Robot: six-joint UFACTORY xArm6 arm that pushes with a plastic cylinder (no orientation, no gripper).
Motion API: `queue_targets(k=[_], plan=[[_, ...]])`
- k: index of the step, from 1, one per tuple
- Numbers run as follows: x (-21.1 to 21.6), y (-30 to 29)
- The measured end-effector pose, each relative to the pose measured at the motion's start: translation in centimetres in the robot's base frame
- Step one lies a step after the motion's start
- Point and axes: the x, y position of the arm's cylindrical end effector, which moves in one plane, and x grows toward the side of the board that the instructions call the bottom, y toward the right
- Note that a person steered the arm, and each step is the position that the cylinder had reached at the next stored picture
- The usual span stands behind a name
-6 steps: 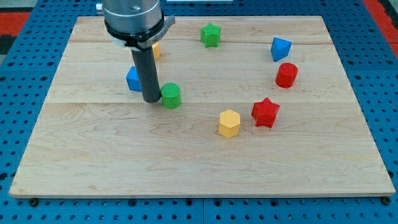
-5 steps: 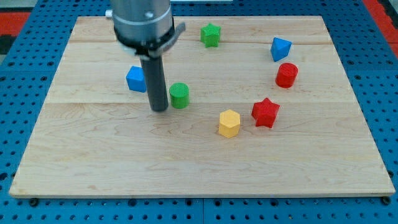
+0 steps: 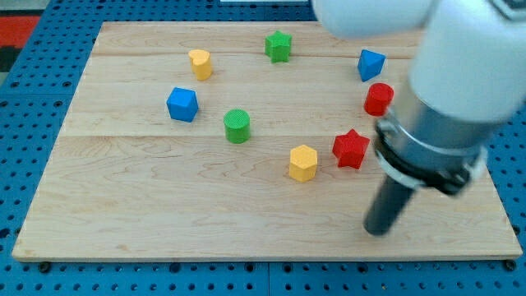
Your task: Move the yellow hexagon closer to the green circle
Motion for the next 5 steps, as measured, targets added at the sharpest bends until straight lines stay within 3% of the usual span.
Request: queue_targets(k=[2, 3, 4, 5], plan=[[-8.3, -5.0], [-9.3, -8.5], [-8.2, -4.8], [-7.6, -5.5]])
